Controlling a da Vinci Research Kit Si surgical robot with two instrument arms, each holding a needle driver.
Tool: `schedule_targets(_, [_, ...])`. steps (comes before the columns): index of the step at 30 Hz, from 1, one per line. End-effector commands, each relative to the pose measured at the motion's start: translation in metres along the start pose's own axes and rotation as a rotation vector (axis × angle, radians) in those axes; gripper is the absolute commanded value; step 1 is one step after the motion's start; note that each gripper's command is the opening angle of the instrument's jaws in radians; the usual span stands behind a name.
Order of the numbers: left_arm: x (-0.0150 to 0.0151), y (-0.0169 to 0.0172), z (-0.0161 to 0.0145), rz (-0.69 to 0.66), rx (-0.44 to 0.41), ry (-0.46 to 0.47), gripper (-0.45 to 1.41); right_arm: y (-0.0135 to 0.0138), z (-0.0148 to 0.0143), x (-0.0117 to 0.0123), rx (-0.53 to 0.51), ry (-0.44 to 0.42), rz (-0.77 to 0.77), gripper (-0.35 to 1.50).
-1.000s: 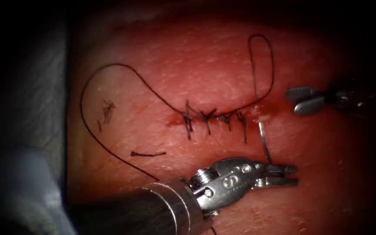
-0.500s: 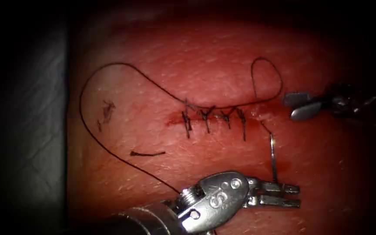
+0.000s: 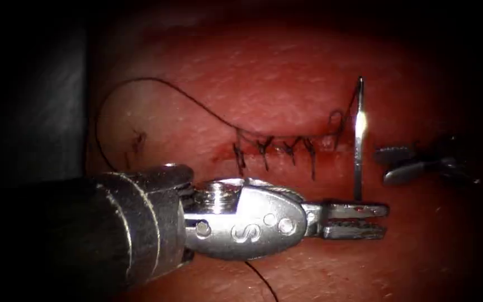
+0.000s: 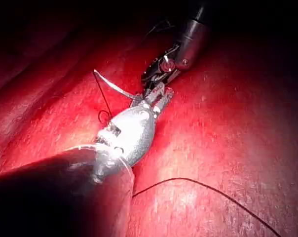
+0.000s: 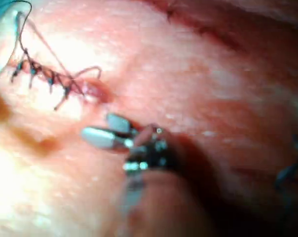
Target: Wound Closure
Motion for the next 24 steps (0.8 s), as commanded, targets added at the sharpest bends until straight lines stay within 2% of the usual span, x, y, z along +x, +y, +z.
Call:
schedule_targets(1, [0.0001, 0.0002, 0.0005, 0.012, 0.005, 0.0, -0.45, -0.001, 0.0014, -0.0016, -0.035, 0.012, -0.094, 0.64])
schedule_targets(3, [0.0015, 0.0001, -0.0001, 0.034, 0.01, 0.001, -0.45, -0.0018, 0.0022, -0.0015, -0.093, 0.023, -0.251, 0.98])
schedule_targets(8, [0.0049, 0.0007, -0.0022, 0.076, 0.026, 0.013, -0.45, -0.0031, 0.0044, -0.0007, -0.145, -0.049, -0.374, 0.95])
schedule_targets(13, [0.0059, 0.0016, -0.0038, 0.089, 0.023, 0.013, -0.45, -0.0029, 0.0051, 0.0014, -0.224, -0.04, -0.415, 0.81])
schedule_targets(17, [0.0048, 0.0032, -0.005, 0.105, 0.015, 0.016, -0.45, -0.0025, 0.0062, 0.0027, -0.27, -0.041, -0.429, 0.95])
schedule_targets(21, [0.003, 0.0044, -0.0055, 0.12, 0.017, 0.007, -0.45, -0.002, 0.0067, 0.0031, -0.295, -0.047, -0.45, 0.9])
schedule_targets(24, [0.002, 0.0045, -0.0056, 0.117, 0.02, 0.002, -0.45, -0.0014, 0.0072, 0.0033, -0.316, -0.071, -0.469, 0.96])
